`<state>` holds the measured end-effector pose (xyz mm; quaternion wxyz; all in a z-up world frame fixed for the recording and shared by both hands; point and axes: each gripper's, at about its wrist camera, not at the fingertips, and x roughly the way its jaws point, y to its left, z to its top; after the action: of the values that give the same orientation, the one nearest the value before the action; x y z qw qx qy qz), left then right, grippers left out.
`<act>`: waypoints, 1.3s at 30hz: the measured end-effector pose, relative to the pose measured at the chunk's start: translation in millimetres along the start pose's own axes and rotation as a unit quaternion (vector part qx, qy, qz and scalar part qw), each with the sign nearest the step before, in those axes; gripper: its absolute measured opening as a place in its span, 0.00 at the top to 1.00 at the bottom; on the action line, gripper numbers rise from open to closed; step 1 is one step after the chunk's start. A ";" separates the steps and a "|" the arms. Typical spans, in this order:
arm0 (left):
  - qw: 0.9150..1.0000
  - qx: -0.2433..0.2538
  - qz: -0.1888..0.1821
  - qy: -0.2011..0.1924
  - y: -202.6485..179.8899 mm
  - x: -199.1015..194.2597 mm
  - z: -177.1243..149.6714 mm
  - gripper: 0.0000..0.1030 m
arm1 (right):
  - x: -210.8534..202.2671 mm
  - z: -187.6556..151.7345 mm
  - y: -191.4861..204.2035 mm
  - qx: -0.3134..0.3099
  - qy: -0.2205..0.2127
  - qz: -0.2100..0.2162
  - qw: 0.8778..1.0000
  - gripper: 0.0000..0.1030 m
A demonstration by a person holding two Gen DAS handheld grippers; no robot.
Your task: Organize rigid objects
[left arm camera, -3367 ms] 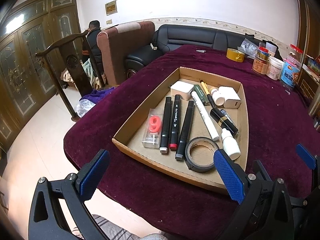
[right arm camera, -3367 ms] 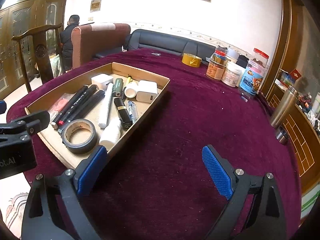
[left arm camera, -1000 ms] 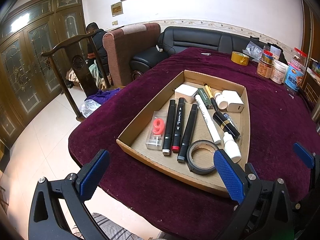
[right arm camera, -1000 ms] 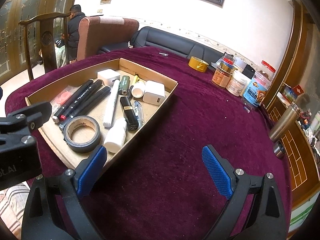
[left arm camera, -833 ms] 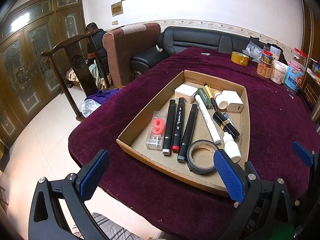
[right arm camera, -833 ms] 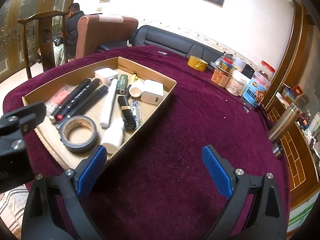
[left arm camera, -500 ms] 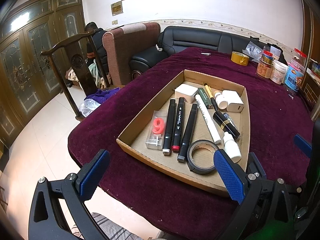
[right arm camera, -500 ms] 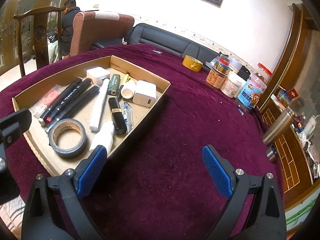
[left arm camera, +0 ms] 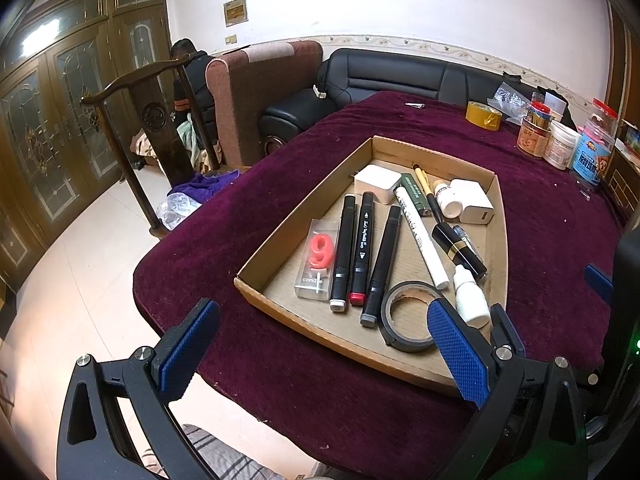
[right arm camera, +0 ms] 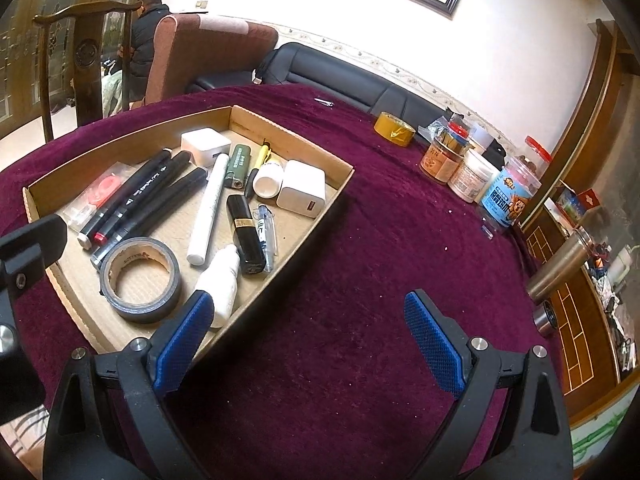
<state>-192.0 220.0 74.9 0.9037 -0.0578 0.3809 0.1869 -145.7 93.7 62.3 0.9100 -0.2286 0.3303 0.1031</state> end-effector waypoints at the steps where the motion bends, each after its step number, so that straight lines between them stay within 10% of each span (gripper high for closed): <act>1: 1.000 0.000 0.000 0.001 0.4 0.7 0.0 0.01 | 0.4 0.1 0.0 0.000 0.001 0.000 1.000 0.06; 39: 1.000 -0.007 -0.004 0.018 5.2 12.9 -2.3 0.01 | 0.3 0.2 10.5 -0.009 0.000 0.007 1.000 0.06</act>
<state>-187.3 228.0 64.4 0.8968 -0.0692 0.3959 0.1848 -149.0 103.0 58.5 0.9070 -0.2349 0.3312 0.1120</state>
